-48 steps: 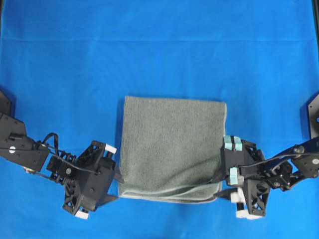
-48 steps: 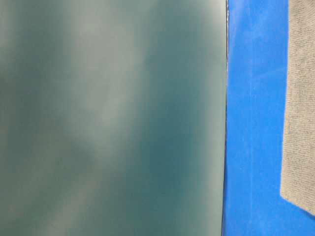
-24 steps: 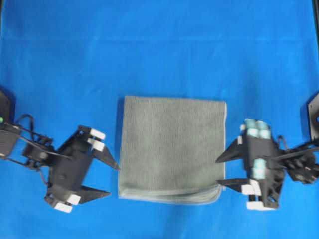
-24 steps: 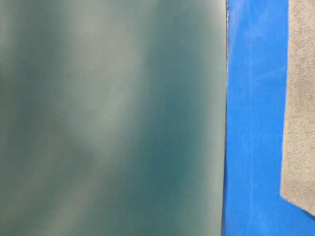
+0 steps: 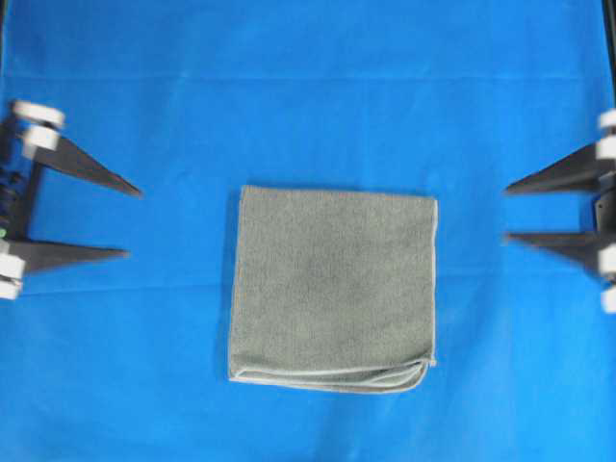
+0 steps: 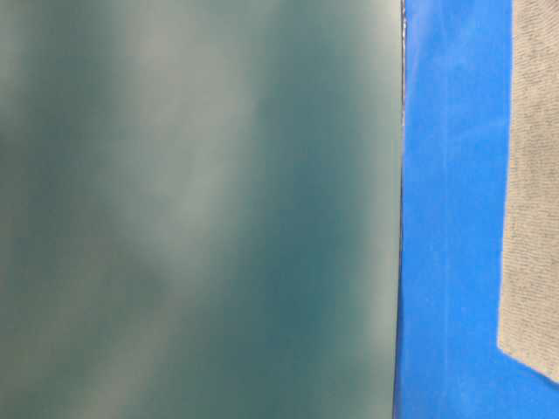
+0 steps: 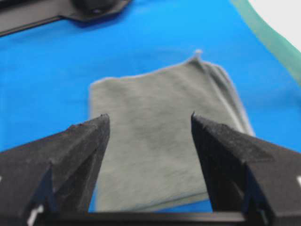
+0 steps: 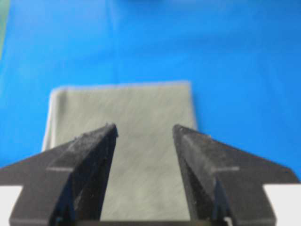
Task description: Fold a large towel.
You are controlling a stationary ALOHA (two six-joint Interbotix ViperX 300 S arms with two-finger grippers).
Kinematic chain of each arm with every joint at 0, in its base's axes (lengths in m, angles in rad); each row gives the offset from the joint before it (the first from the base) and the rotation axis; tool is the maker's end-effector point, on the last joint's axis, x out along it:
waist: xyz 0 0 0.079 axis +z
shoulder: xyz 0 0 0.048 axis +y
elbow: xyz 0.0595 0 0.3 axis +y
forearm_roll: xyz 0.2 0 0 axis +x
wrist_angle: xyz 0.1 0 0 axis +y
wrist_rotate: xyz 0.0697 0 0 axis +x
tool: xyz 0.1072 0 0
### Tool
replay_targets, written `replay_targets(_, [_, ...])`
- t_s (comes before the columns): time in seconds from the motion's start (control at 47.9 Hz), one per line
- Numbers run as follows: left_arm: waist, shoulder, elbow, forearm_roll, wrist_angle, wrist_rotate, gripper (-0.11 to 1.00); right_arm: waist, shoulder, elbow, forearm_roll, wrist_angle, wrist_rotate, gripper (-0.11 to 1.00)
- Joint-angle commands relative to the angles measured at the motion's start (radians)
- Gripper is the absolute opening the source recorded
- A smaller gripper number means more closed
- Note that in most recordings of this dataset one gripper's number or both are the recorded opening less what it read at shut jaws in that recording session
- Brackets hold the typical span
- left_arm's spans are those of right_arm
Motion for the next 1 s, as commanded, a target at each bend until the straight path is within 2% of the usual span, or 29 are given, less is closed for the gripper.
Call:
replay_targets(0.0, [0.046,-0.094,0.028,0.000,0.020,-0.006,0.67,0.002,-0.089,0.031,-0.061,0.029,0.002,0.55])
replay_targets(0.104, [0.080,-0.189,0.083,0.000,0.037,-0.023,0.67,0.002,-0.189,0.089,-0.110,0.064,0.015,0.54])
replay_targets(0.313, [0.100,-0.341,0.201,-0.008,0.067,-0.067,0.67,-0.002,-0.330,0.202,-0.170,0.083,0.071,0.54])
replay_targets(0.439, [0.103,-0.393,0.255,-0.008,0.067,-0.107,0.67,-0.009,-0.357,0.264,-0.227,0.092,0.147,0.53])
replay_targets(0.564, [0.107,-0.413,0.293,-0.008,0.069,-0.152,0.66,-0.011,-0.350,0.319,-0.299,0.112,0.252,0.53])
replay_targets(0.669, [0.109,-0.416,0.311,-0.008,0.074,-0.163,0.66,-0.011,-0.333,0.353,-0.353,0.146,0.337,0.53])
replay_targets(0.773, [0.110,-0.414,0.314,-0.008,0.077,-0.166,0.66,-0.011,-0.321,0.364,-0.367,0.160,0.377,0.50])
replay_targets(0.982, [0.110,-0.417,0.314,-0.008,0.077,-0.166,0.66,-0.009,-0.316,0.367,-0.365,0.141,0.387,0.42])
